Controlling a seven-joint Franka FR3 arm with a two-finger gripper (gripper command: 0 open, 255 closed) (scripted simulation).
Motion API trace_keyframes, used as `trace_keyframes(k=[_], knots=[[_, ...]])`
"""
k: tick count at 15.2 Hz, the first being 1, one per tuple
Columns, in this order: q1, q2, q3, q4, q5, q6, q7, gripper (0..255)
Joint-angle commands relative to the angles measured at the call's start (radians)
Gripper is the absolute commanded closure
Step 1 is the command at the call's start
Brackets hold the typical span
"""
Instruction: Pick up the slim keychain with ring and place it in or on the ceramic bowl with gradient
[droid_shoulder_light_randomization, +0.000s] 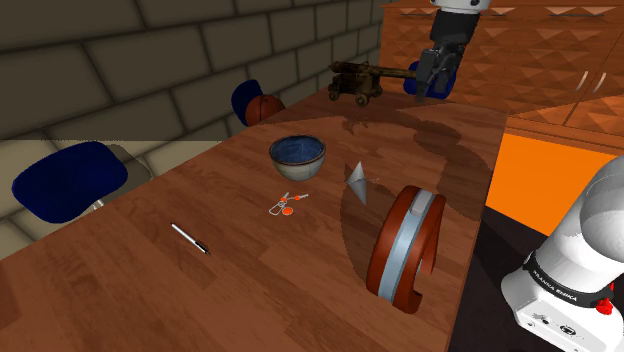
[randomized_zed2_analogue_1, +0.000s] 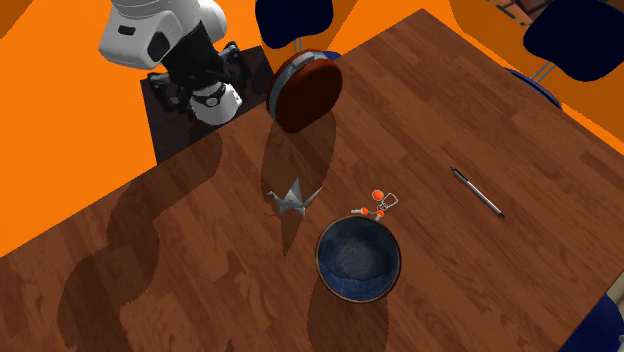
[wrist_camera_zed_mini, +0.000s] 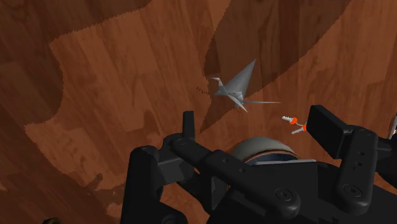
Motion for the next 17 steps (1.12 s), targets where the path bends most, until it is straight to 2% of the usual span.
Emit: trace_keyframes(k=[1, 10, 17], knots=[[0.011, 0.035, 0.036, -0.022, 0.014, 0.054, 0.039, 0], [0.044, 0.277, 0.179, 0.012, 0.034, 0.245, 0.204, 0], [0.061, 0.514, 0.275, 0.109, -0.014, 0.362, 0.350, 0]])
